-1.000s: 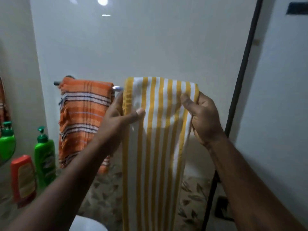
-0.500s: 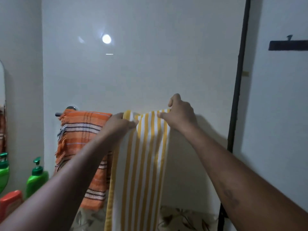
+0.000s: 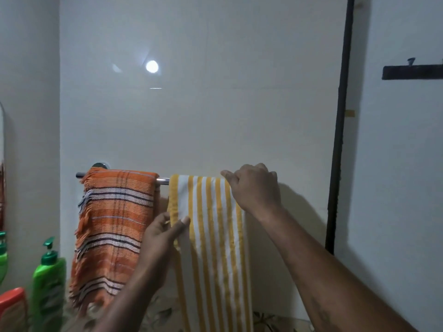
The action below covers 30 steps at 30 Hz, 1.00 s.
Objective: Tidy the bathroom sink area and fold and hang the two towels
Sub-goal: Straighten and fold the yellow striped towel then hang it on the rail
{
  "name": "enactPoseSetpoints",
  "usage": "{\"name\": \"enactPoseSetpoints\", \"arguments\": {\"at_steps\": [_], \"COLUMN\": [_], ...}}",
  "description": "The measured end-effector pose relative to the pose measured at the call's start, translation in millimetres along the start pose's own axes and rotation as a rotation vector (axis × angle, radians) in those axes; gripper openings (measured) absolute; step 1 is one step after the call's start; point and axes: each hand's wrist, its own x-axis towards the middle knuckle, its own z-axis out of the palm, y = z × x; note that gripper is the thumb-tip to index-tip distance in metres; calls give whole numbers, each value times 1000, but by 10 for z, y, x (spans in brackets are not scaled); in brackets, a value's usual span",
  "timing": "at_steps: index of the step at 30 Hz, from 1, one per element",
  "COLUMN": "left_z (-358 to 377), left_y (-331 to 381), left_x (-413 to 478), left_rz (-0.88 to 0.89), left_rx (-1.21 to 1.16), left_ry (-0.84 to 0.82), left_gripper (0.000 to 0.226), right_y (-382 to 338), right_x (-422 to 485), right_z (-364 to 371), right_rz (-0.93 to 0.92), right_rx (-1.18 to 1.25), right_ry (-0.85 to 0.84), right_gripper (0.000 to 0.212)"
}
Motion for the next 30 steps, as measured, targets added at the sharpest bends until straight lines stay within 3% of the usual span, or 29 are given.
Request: {"name": "enactPoseSetpoints", "arguments": {"at_steps": [3,5,6,9,11,16,19,21,25,27,30], "left_z": [-10,14,21,21,0,1,64,65,-40,-89,-107], "left_y": [26,97,132,218,295,566,781,848,542,233,-65], "left_x": [-64,-61,-57,-59,-41,275,519,576,352,181,8], "left_rz": [-19,-18,-11,24,57,194,303,287,283,175,-11], "left_rx": [-22,-11,-4,-9,-6,102,334,405,187,6,-58], "left_ry": [-29,-40,-43,-56,-73,-21,95,34,15,29,-78], "left_gripper": [17,19,19,16,14,9,30,45,73,66,40], "right_y": [23,40,29,-11,-19,-70,-95,-121,-206,-253,-274], "right_x": [-253,-565,-727,-1079,-1175,-872,-555,-399,-303,-295,-331], "right_z": [78,207,272,458,531,242,59,13,45,60,57], "right_rz": [-5,103,196,489,496,297,280,341,453,481,525], "right_rx": [156,326,434,746,864,832,741,781,858,864,862], "right_ry": [337,585,580,209,128,255,252,223,290,322,364], "right_gripper": [44,42,42,48,46,48,30,24,24,28,36]}}
